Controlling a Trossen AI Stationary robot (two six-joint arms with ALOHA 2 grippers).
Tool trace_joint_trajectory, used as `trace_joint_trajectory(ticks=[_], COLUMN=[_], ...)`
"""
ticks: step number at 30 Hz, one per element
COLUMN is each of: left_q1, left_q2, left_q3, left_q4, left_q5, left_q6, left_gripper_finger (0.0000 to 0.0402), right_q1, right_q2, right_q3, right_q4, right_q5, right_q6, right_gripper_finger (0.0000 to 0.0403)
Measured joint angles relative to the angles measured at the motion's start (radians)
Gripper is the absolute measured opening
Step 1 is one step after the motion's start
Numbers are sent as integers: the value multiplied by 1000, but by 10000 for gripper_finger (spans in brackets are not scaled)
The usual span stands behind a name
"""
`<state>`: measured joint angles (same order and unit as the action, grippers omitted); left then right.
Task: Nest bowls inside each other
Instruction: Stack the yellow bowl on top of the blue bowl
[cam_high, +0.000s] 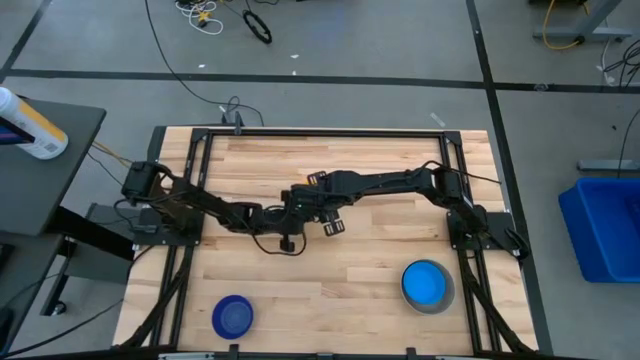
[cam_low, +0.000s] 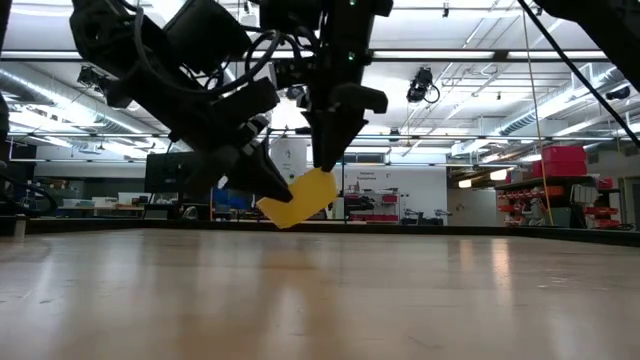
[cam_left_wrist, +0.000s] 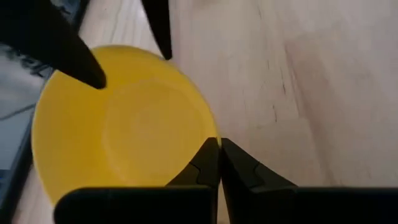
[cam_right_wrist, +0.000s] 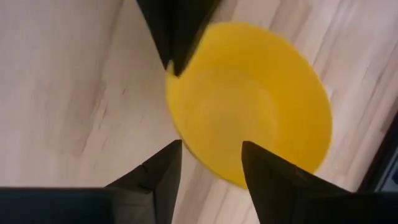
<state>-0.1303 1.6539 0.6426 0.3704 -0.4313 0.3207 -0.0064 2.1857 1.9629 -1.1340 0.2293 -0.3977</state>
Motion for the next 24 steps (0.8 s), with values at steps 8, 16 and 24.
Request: trace_joint_trajectory(ticks=[8,16,24], left_q1=[-41,-46,-105], left_q2=[-47,-51,-181], left_q3=[0,0,2], left_q4=[-19,-29,-17], left_q5=[-31,-80,-117], left_q6=[10,9,67], left_gripper_finger=[5,10,101], right_q1=[-12,5,-16], right_q2=[-3,-2,1], right_q3=[-70,-79,-81], right_q4=[-9,-9,-19], right_q5=[-21,39,112], right_q6=[7,-17,60], right_gripper_finger=[123,8,2])
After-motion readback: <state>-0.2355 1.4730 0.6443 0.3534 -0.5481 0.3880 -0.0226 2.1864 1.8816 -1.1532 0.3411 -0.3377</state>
